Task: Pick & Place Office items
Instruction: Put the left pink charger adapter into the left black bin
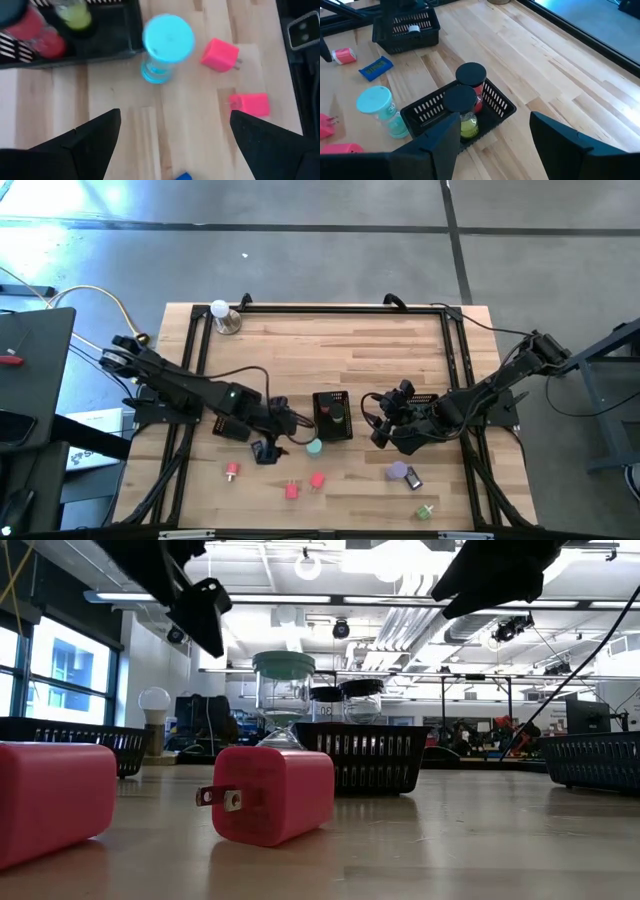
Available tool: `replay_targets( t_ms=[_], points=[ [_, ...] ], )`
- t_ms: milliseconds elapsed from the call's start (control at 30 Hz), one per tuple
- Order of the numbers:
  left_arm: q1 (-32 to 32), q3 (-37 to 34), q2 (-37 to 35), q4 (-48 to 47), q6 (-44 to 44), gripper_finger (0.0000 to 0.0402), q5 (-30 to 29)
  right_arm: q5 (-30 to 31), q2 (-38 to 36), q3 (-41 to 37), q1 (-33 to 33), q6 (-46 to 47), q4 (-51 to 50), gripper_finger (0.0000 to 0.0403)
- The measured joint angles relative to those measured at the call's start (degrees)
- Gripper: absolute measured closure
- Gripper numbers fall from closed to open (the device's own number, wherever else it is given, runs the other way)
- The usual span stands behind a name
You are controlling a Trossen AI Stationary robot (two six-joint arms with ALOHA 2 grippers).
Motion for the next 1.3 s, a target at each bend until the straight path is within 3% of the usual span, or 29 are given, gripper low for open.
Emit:
replay_targets(
  t_ms=[333, 600, 833, 1300],
  points=[
    [-6.49, 0.02, 0.27, -0.01, -11.40, 0.0034, -11.41, 3.94, 0.00, 0.00, 0.00, -3.01, -0.13, 0.0176],
    [-12.22, 0.19, 0.27, 1.46, -16.79, 0.0034, -21.12, 2.77, 0.00, 0.00, 0.00, -3.65, -0.17, 0.0176],
    [-14.85, 1.01, 2.30, 6.19, -21.15, 0.0038, -22.95, -1.83, 0.00, 0.00, 0.91, -3.25, -0.17, 0.0176],
    [-19.94, 7.25, 15.30, 9.46, -22.41, 0.0069, -22.54, -1.97, 0.18, -0.02, 6.94, -3.02, 0.17, 0.0176]
  ],
)
